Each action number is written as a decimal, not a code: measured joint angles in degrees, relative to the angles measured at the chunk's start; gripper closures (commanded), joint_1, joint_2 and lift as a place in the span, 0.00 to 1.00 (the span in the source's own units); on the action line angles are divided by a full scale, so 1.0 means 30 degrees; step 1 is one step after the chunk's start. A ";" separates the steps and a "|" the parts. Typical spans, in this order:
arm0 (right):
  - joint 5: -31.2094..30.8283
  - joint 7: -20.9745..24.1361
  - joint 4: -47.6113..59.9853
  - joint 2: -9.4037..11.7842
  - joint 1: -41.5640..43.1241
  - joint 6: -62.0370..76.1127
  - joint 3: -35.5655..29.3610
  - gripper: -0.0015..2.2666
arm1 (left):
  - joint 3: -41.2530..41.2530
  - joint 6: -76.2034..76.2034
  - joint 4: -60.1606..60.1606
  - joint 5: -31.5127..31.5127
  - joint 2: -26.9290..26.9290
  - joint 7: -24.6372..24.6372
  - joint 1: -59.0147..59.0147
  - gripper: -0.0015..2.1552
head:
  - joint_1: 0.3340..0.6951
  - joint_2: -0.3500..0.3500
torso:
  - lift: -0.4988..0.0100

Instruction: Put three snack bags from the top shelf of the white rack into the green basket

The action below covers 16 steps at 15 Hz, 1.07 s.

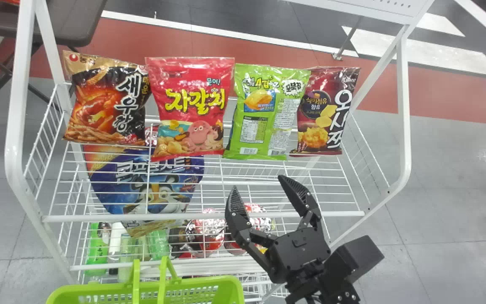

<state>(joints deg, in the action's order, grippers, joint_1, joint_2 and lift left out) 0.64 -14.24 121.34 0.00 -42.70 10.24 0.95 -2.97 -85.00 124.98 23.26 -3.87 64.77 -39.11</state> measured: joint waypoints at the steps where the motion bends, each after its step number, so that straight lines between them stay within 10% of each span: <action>1: 0.0031 0.0000 -0.0029 0.0000 0.0020 -0.0004 -0.0015 0.06 | 0.0033 0.0024 0.0000 -0.0063 0.0011 0.0001 -0.0001 1.00 | 1.00 0.00 | 0.98; 16: 0.0354 0.0646 -0.0955 0.0000 0.1456 -0.0497 0.0491 0.06 | 0.0437 0.0583 -0.0022 -0.0455 -0.0015 0.0071 0.0117 1.00 | 1.00 0.00 | 0.98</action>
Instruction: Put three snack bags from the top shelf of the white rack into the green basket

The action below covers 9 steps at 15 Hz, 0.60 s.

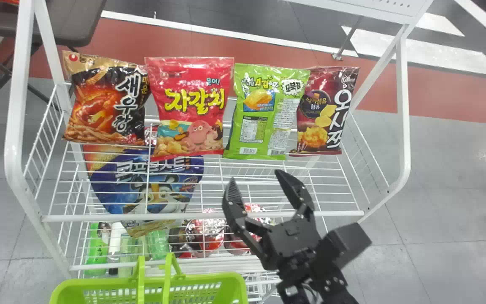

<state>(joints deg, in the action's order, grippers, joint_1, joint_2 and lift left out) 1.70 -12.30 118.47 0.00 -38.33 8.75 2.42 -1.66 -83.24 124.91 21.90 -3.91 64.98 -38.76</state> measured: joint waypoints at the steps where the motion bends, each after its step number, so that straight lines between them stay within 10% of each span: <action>1: -0.0065 0.0056 -0.0370 0.0000 0.0616 -0.0067 0.0436 0.06 | 0.0048 0.0058 -0.0055 -0.0157 -0.0003 0.0079 0.0045 1.00 | 1.00 0.00 | 0.98; 9: -0.1999 0.3317 -0.5991 0.0000 0.8695 -0.3365 0.7123 0.07 | 0.0311 0.0398 -0.0702 -0.0440 -0.0075 0.0402 0.0606 1.00 | 1.00 0.53 | 0.98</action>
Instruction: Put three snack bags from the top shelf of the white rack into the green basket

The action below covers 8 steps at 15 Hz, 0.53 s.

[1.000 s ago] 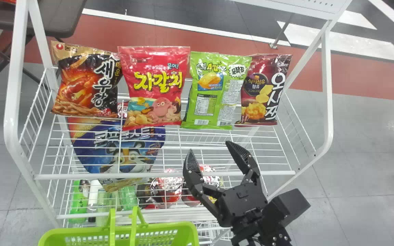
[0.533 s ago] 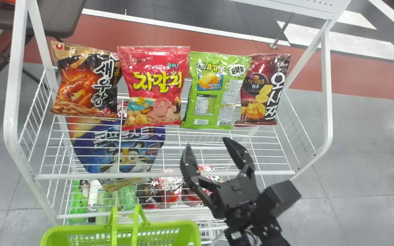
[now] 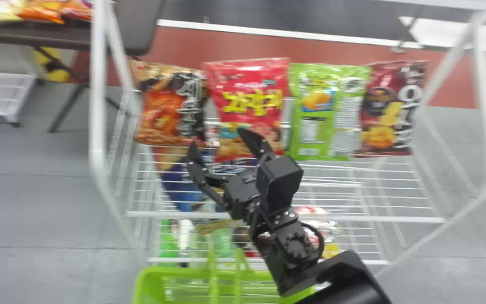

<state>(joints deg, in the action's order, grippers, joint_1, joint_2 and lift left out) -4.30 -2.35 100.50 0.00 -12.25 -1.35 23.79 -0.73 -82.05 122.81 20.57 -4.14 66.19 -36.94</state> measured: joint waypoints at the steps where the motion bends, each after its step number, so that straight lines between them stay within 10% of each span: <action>1: 0.0077 0.0340 -0.0927 0.0000 0.0780 -0.0042 0.0463 0.07 | 0.0069 0.0001 -0.0088 -0.0037 -0.0028 0.0000 0.0099 1.00 | 1.00 0.60 | 0.98; 8: 0.0382 0.2808 -0.4559 0.0000 0.4037 0.0098 0.1881 0.07 | 0.0341 -0.0334 -0.0403 -0.0051 -0.0514 0.0212 0.1035 1.00 | 1.00 0.64 | 0.98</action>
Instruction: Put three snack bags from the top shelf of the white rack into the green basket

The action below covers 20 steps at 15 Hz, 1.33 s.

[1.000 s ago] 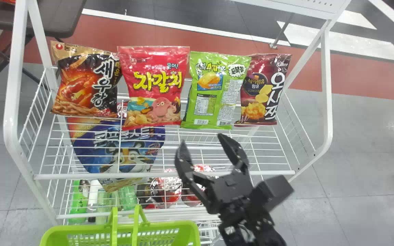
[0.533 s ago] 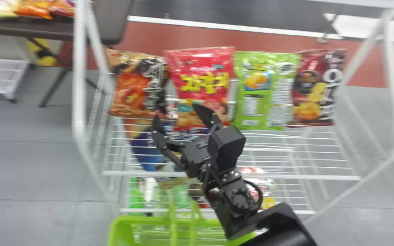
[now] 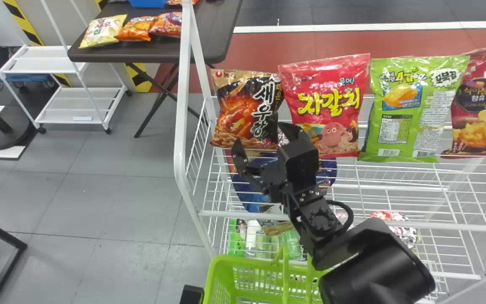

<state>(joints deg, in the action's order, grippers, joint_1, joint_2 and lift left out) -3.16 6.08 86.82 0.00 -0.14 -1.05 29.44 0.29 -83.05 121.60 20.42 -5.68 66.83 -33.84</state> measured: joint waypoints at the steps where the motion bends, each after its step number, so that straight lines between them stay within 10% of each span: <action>1: 0.0255 0.0055 -0.0486 0.0000 0.0459 0.0005 0.0004 0.07 | 0.0007 -0.0072 -0.0057 0.0051 -0.0086 0.0063 0.0054 1.00 | 1.00 0.63 | 0.98; 6: 0.1364 -0.0513 -0.3069 0.0000 0.3125 0.0066 0.0129 0.18 | 0.0005 -0.0098 -0.0127 0.0209 -0.0301 0.0082 -0.0066 1.00 | 1.00 0.63 | 0.98; 10: 0.1487 -0.2188 -0.3396 0.0000 0.3805 -0.0583 0.0582 0.88 | 0.0274 -0.0041 -0.0397 0.0157 -0.0286 -0.0059 0.0098 1.00 | 1.00 0.68 | 0.98; 20: 0.0582 -0.2477 0.0638 0.0000 0.0747 -0.2003 0.0593 0.93 | 0.0397 -0.0014 -0.0463 0.0064 -0.0301 -0.0104 0.0161 1.00 | 1.00 0.74 | 0.98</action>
<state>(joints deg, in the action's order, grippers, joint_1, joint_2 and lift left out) -1.41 -1.36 88.74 0.00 2.11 -7.06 31.21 1.48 -83.10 120.21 20.61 -6.58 66.51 -33.35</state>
